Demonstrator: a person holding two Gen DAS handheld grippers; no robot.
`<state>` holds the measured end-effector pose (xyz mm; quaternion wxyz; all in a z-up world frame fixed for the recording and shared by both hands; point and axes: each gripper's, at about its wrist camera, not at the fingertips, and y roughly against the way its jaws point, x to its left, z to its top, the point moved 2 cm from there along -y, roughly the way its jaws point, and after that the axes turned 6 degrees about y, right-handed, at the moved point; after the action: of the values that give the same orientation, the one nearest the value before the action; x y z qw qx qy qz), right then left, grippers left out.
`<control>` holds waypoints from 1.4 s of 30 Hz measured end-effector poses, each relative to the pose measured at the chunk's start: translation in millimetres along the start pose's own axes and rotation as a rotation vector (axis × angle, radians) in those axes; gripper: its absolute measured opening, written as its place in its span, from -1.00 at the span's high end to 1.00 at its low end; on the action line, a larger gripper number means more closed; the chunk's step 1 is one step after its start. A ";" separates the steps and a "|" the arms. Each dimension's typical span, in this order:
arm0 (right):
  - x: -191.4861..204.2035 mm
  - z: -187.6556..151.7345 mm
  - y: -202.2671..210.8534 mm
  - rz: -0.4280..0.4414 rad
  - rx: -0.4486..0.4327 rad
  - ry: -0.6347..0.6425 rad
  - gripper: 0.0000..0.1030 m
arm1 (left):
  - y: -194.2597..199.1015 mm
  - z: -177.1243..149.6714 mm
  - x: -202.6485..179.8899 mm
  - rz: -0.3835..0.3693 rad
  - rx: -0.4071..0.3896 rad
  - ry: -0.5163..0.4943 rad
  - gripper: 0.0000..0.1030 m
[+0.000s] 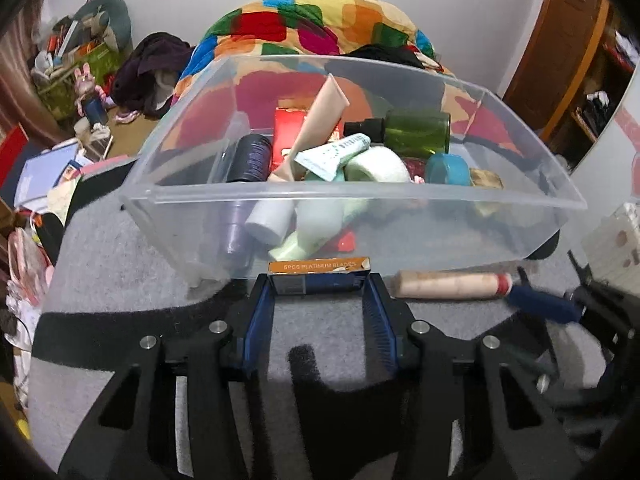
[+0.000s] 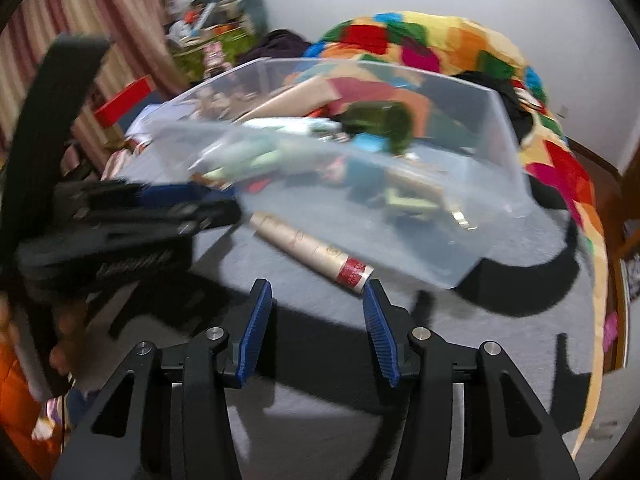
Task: Organize objects
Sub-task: 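Grasp the small orange-labelled box with the left tool while the right tool grasps the beige cylinder, then carry the orange box and beige cylinder into the clear box and release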
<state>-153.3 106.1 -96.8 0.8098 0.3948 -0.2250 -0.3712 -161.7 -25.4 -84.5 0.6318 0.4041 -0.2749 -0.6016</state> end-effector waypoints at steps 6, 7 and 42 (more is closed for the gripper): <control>-2.3 -1.8 9.0 -0.040 -0.012 0.031 0.14 | 12.6 -5.7 11.3 -0.033 -0.015 0.016 0.10; -5.4 0.5 8.8 -0.054 -0.010 0.030 0.14 | 16.0 -7.3 12.6 -0.035 -0.022 0.012 0.10; 36.8 8.4 7.5 0.107 -0.025 0.171 0.73 | 78.2 -30.0 16.0 -0.088 -0.175 -0.066 0.10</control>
<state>-132.7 76.6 -83.1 0.8497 0.4021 -0.1711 -0.2951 -92.6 -39.6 -36.7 0.6283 0.3387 -0.2240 -0.6636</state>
